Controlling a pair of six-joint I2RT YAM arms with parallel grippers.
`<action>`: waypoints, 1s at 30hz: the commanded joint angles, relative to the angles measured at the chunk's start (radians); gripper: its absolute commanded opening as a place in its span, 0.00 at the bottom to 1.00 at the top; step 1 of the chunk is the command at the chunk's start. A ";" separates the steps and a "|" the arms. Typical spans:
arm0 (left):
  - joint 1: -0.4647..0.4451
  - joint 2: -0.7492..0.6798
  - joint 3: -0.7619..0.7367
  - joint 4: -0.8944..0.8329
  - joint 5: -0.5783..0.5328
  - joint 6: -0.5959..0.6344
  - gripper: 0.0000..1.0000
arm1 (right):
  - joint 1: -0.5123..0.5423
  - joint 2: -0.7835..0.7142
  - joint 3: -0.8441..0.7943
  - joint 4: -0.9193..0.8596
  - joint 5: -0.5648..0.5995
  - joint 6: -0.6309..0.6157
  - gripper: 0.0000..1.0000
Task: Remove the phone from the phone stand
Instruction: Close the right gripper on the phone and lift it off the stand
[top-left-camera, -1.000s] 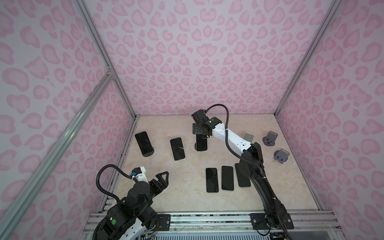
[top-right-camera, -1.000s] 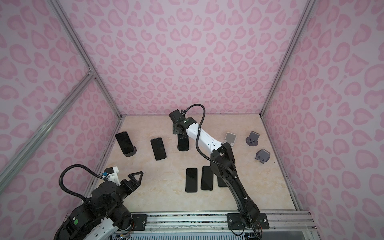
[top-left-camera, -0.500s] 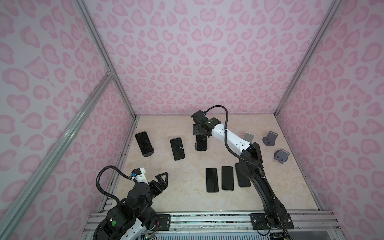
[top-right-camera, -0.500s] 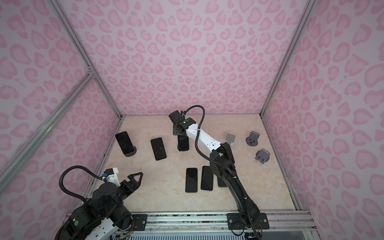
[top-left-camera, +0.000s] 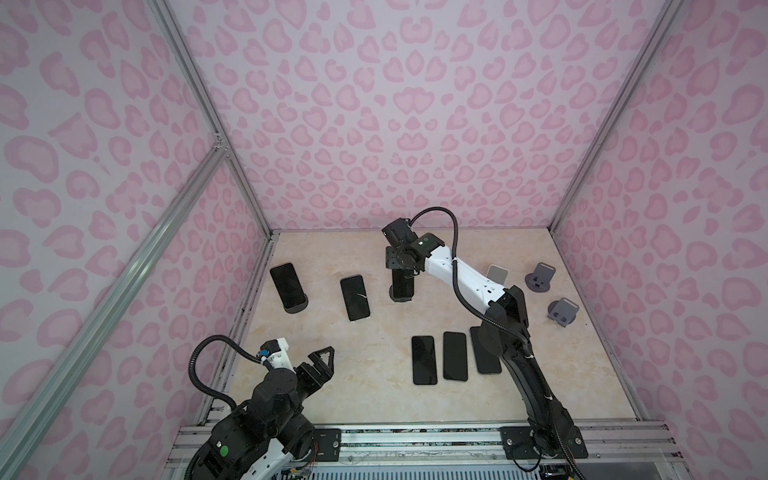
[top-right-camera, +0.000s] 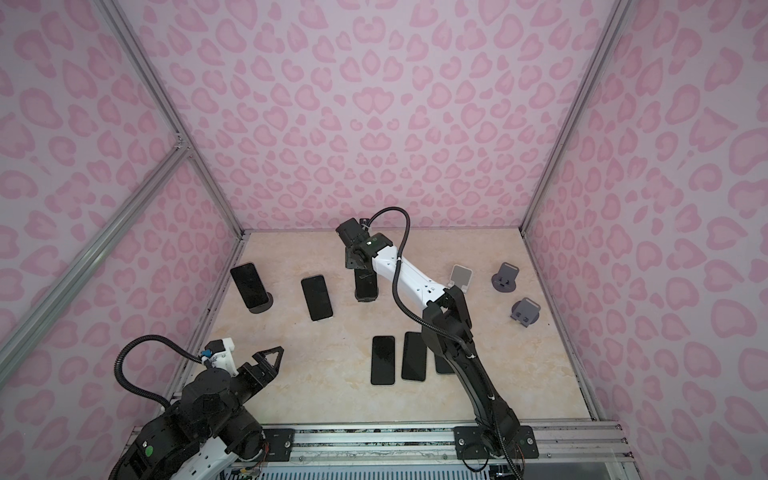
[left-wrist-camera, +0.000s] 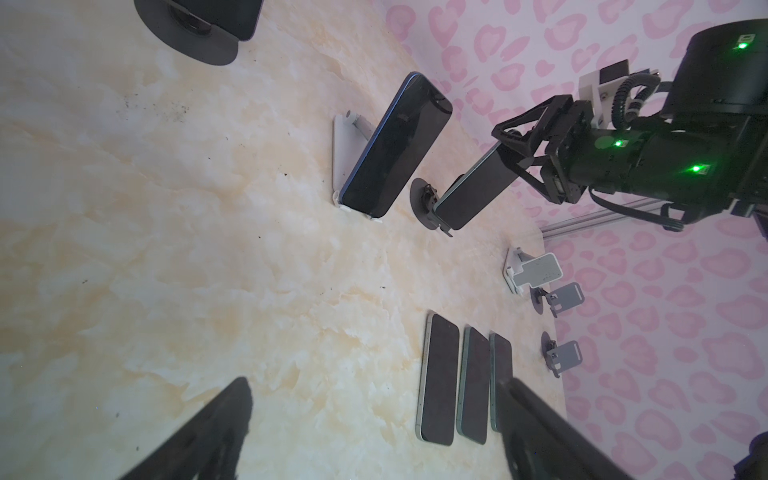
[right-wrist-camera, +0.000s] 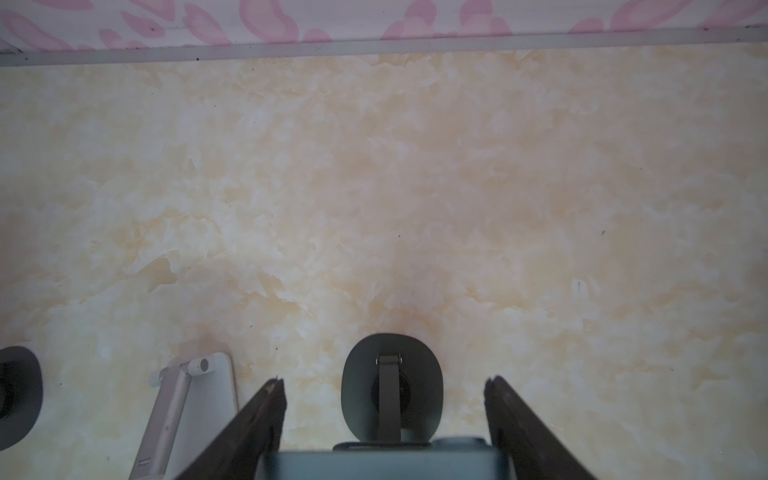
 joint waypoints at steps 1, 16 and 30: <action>0.001 -0.006 0.012 -0.009 -0.021 -0.006 0.95 | 0.005 -0.014 -0.006 0.003 0.037 -0.016 0.64; 0.001 -0.029 0.034 -0.031 -0.037 0.001 0.95 | 0.029 -0.063 -0.028 -0.008 0.061 -0.033 0.62; 0.001 -0.062 0.074 -0.063 -0.067 0.031 0.95 | 0.074 -0.186 -0.095 -0.036 0.106 -0.043 0.62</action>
